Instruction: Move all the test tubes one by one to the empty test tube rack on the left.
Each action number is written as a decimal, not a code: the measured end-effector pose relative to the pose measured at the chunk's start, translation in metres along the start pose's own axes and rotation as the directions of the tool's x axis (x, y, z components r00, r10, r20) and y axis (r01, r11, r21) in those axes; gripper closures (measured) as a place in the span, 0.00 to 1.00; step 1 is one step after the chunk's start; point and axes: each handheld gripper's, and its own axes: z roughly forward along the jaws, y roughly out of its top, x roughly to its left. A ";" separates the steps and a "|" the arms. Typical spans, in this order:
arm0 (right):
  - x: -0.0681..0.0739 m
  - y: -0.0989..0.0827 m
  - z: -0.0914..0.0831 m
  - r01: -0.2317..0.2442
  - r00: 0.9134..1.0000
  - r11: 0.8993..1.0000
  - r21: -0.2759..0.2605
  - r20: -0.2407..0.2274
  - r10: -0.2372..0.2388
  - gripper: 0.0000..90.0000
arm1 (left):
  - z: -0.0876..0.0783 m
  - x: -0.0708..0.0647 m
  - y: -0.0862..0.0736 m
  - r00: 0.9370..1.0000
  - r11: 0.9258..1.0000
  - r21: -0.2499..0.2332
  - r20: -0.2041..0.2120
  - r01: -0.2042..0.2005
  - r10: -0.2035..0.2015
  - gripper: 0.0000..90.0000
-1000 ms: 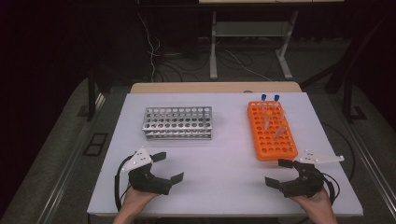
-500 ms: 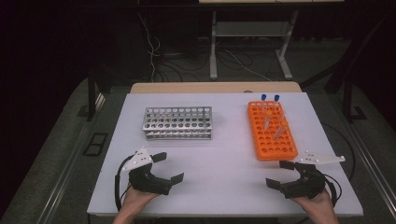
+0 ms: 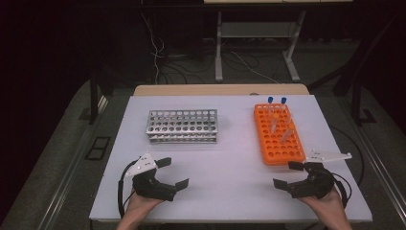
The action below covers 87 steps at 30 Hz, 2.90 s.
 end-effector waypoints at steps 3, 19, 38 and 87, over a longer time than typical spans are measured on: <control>-0.003 0.007 0.000 0.008 1.000 1.000 0.008 0.006 -0.009 0.01 | 0.000 0.000 0.000 1.000 1.000 -0.001 0.001 -0.001 0.001 0.00; -0.023 0.026 0.004 0.002 0.999 0.999 0.054 0.034 -0.004 0.01 | 0.000 0.000 -0.001 1.000 1.000 0.005 0.000 -0.002 0.002 0.00; -0.056 0.044 0.004 -0.021 0.996 0.995 0.094 0.086 0.013 0.01 | 0.002 -0.001 -0.001 1.000 1.000 0.011 0.002 -0.001 0.001 0.00; -0.101 0.057 0.034 0.044 0.988 0.997 0.064 0.148 -0.053 0.81 | 0.005 -0.001 -0.002 1.000 1.000 0.030 0.004 -0.005 0.005 0.00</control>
